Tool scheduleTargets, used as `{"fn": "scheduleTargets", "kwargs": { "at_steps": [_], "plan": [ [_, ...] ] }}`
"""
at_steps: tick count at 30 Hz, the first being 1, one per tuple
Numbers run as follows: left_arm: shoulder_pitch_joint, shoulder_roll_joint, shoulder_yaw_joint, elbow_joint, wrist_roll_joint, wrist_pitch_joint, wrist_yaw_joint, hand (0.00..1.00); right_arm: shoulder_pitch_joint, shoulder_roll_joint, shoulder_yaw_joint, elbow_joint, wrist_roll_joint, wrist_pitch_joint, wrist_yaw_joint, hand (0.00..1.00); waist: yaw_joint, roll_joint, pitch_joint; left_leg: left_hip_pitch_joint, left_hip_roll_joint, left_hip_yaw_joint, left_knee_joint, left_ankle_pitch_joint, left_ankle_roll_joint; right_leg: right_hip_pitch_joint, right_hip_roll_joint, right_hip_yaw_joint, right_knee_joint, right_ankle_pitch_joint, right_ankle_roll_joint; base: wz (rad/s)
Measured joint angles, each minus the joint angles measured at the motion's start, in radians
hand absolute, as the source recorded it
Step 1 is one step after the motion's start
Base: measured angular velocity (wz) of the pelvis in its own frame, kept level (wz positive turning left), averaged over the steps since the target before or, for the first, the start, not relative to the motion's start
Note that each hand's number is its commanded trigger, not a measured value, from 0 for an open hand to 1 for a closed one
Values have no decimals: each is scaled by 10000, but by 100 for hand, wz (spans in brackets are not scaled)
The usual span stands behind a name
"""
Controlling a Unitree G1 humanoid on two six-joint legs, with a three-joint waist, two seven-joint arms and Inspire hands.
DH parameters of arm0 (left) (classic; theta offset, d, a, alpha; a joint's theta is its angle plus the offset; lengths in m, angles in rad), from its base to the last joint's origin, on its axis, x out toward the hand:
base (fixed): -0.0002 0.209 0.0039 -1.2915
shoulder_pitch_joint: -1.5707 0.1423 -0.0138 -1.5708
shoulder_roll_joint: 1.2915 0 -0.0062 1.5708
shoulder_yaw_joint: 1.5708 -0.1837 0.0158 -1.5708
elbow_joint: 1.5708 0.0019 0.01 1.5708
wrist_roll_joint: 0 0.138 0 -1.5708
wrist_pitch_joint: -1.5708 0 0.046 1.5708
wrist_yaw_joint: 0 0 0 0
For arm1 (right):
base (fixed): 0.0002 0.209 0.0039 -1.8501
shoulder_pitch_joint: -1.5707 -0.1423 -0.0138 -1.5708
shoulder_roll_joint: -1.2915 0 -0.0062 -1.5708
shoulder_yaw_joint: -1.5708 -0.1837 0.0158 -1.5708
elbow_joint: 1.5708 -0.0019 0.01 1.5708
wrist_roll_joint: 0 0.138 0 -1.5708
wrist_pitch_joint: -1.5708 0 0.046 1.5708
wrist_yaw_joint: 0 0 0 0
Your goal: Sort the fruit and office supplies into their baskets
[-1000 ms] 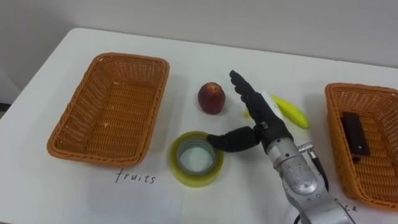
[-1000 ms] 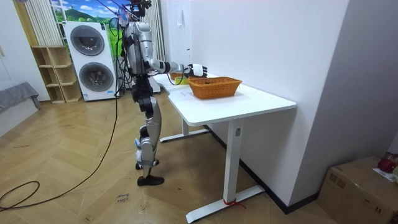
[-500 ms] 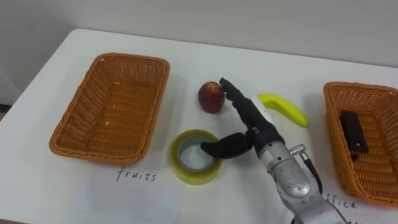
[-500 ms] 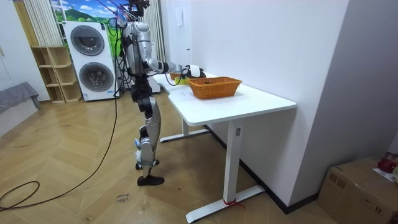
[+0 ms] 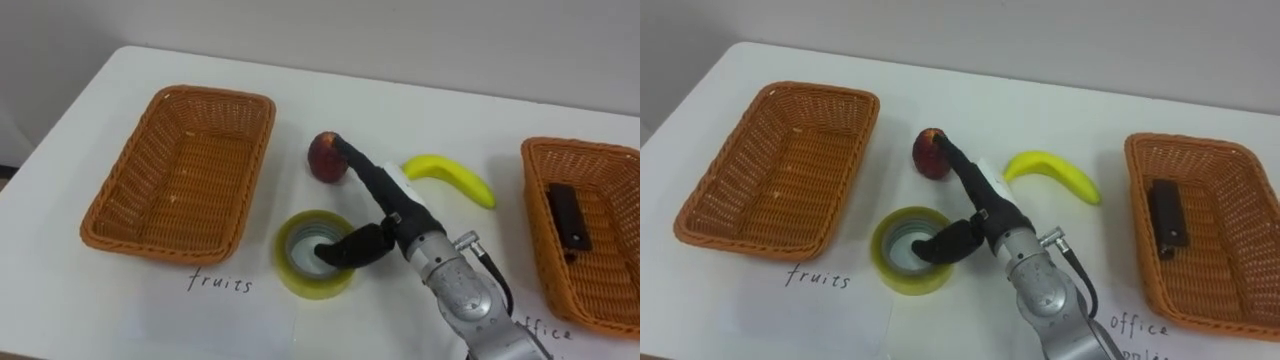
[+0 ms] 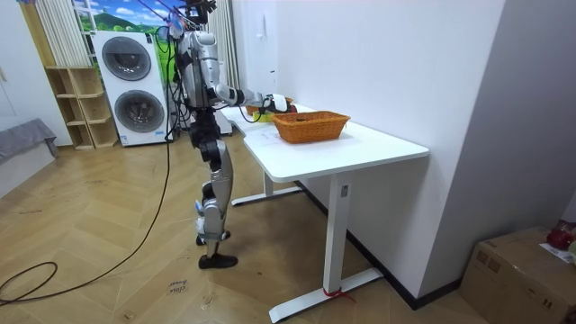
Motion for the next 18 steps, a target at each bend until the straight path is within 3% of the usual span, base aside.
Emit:
{"fn": "scheduleTargets", "kwargs": {
  "at_steps": [3,8,18],
  "plan": [
    [-3,4,6,2,11,0,-14,0,2,-3,8,1,-7,8,293,0,6,-50,25,-5,2,2,-9,-1,-1,-10,5,3,0,0,0,0],
    [23,28,8,3,6,3,-235,0,6,-4,85,5,-341,15,668,0,35,-123,-5,13,-1,4,40,-1,1,-8,4,6,1,0,0,0],
    [-44,36,123,4,2,9,-474,0,5,-69,65,79,-543,13,707,0,198,-217,19,51,3,3,32,-1,2,9,2,2,2,0,0,0]
  ]
}}
